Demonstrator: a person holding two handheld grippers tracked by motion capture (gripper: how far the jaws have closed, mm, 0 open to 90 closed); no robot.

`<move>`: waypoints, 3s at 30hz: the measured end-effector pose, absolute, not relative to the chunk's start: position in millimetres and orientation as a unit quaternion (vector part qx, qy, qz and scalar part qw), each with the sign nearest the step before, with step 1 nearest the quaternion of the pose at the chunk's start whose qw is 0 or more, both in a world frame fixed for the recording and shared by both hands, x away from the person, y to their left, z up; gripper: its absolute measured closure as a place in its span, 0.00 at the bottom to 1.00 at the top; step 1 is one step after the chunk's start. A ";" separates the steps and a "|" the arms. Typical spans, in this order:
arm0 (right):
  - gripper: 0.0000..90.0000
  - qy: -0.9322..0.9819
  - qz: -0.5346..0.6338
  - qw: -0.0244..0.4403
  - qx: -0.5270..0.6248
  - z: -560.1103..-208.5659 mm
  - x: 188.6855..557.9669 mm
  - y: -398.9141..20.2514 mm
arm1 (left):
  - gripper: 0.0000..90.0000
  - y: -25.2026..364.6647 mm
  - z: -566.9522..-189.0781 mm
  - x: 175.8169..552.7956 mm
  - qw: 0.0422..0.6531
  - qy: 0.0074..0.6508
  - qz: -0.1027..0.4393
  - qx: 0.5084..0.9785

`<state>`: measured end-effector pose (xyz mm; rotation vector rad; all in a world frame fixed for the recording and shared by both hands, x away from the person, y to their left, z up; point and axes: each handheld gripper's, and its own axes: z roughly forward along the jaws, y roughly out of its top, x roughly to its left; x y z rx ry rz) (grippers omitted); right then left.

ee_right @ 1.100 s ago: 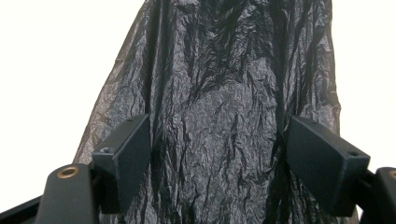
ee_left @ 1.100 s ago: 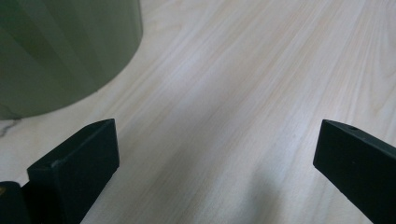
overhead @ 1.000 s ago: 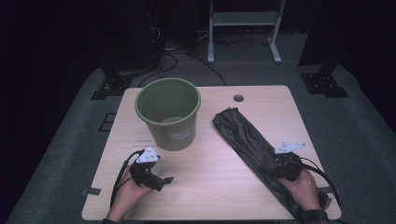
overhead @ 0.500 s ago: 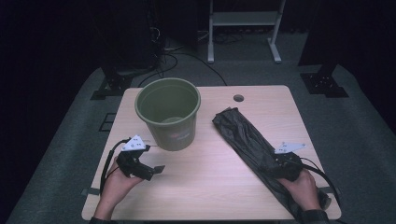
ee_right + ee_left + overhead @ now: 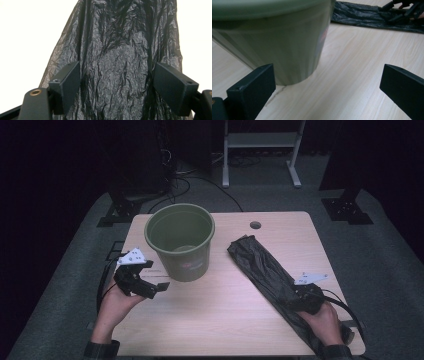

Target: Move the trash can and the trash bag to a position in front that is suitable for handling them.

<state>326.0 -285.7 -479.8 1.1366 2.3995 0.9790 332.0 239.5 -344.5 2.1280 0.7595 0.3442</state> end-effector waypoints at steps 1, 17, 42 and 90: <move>0.23 0.838 0.342 0.155 0.397 -479.9 326.0 -285.7 | 0.00 239.7 -340.9 333.5 0.415 0.304 0.139 0.846; 0.23 0.837 0.343 0.155 0.396 -480.2 326.2 -285.8 | 0.00 248.8 -290.7 361.4 0.430 0.298 0.163 0.837; 0.23 0.837 0.343 0.155 0.397 -480.1 326.3 -285.7 | 0.00 255.2 -276.5 441.1 0.425 0.296 0.176 0.837; 0.23 0.837 0.343 0.155 0.396 -480.1 326.2 -285.8 | 0.88 249.4 -299.9 469.8 0.378 0.313 0.129 0.861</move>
